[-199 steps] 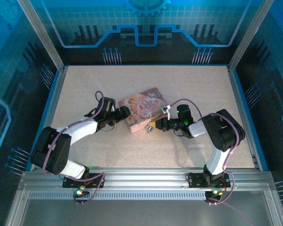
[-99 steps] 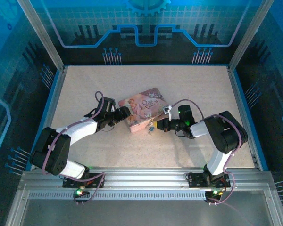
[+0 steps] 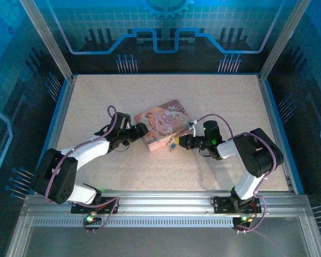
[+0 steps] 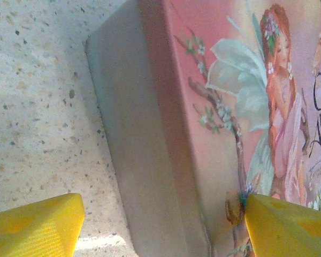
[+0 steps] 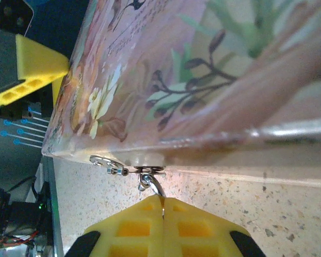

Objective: Unlock a padlock with a key

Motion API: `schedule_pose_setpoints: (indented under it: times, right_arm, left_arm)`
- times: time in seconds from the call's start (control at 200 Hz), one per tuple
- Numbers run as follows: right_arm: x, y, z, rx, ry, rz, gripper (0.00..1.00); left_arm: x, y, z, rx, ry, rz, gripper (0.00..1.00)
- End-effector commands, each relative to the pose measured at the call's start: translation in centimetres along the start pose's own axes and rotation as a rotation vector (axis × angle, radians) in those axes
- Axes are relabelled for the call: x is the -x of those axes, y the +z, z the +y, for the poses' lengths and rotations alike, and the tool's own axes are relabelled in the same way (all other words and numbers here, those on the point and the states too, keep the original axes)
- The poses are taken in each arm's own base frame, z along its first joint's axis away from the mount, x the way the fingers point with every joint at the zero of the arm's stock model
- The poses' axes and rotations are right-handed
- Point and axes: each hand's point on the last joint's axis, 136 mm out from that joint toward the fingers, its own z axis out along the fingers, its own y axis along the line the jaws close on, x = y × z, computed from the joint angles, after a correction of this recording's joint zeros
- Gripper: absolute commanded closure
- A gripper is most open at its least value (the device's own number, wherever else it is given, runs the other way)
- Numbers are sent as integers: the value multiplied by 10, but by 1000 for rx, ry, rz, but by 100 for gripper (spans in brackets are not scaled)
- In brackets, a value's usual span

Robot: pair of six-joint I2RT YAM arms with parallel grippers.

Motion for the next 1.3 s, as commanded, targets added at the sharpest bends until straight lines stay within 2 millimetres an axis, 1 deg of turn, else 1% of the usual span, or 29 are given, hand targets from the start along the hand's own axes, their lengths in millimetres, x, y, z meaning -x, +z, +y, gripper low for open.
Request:
schedule_pose_setpoints:
  times: [0.0, 0.265, 0.43, 0.68, 0.91, 1.125, 1.296]
  right_arm:
    - [15, -7, -2, -24, 41, -80, 100]
    - [18, -10, -5, -44, 110, -125, 100]
    - [21, -12, -4, -55, 146, -150, 100]
    - [21, -10, -5, -77, 201, -186, 100]
    - [23, -7, -4, -93, 234, -214, 100]
    - [29, -8, -4, -96, 258, -252, 100]
    - [33, -7, -8, -92, 289, -283, 100]
  left_arm:
    - [-24, -1, 23, 79, -21, 65, 20]
    - [-28, -3, 26, 84, -25, 71, 19]
    - [-26, -5, 23, 75, -24, 64, 19]
    - [-25, -7, 18, 59, -23, 62, 15]
    - [-26, -5, 16, 50, -24, 67, 12]
    - [-30, -1, 20, 59, -25, 79, 11]
    - [-32, 2, 23, 61, -30, 83, 10]
